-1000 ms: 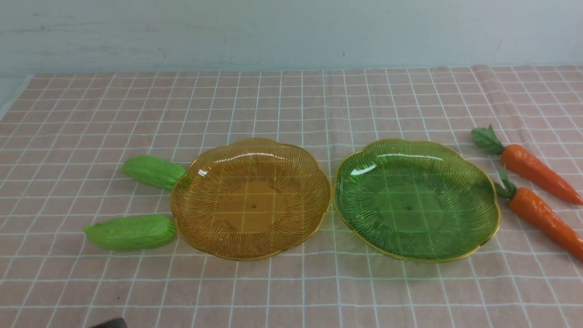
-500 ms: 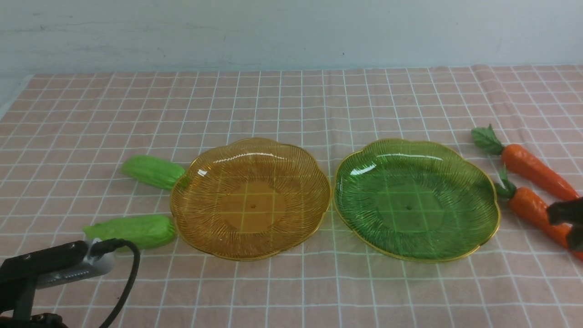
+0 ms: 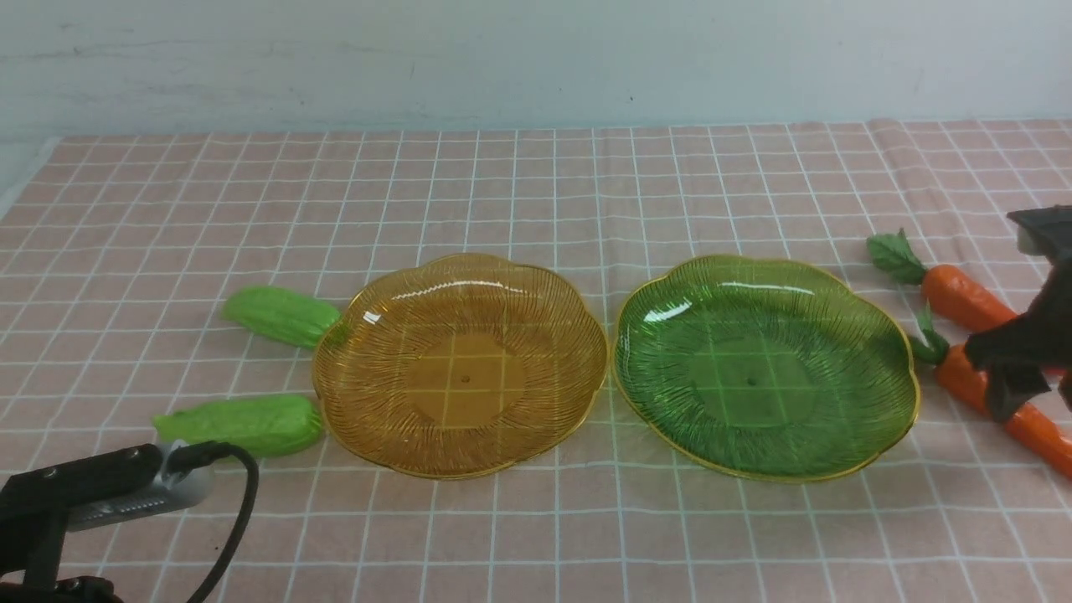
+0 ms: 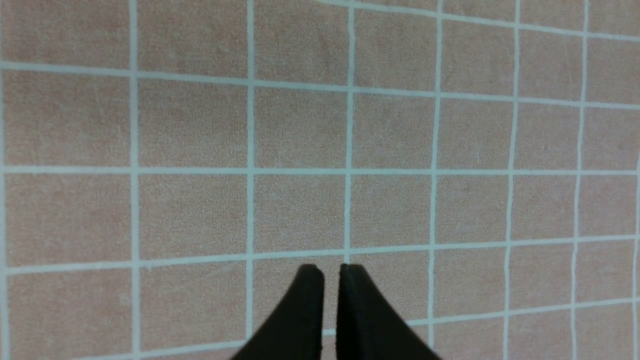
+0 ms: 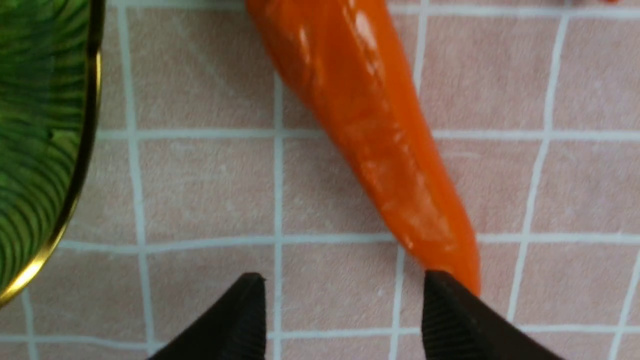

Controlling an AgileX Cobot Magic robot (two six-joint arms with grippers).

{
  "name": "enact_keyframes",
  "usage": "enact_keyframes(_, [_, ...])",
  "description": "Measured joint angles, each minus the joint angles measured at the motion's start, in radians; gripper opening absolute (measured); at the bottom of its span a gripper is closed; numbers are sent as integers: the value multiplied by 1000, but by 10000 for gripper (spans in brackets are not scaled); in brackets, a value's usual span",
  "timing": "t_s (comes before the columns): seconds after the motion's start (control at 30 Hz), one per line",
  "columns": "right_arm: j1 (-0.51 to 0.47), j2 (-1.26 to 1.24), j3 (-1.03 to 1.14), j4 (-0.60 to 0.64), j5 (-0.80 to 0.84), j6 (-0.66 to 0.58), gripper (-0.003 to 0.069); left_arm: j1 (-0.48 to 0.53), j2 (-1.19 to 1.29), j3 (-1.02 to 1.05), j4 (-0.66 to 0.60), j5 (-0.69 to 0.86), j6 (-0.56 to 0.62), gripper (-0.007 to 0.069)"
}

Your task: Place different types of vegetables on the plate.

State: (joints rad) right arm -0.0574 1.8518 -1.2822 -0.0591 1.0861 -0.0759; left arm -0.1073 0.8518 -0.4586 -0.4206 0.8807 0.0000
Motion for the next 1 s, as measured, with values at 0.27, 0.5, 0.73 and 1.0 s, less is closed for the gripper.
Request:
enact_keyframes(0.27, [0, 89, -2, -21, -97, -62, 517, 0, 0, 0, 0, 0, -8, 31])
enact_keyframes(0.5, [0, 129, -2, -54, -116, -86, 398, 0, 0, 0, 1, 0, -8, 31])
enact_keyframes(0.73, [0, 91, -122, -55, 77, -78, 232, 0, 0, 0, 2, 0, -8, 31])
enact_keyframes(1.0, [72, 45, -278, 302, 114, -112, 232, 0, 0, 0, 3, 0, -8, 39])
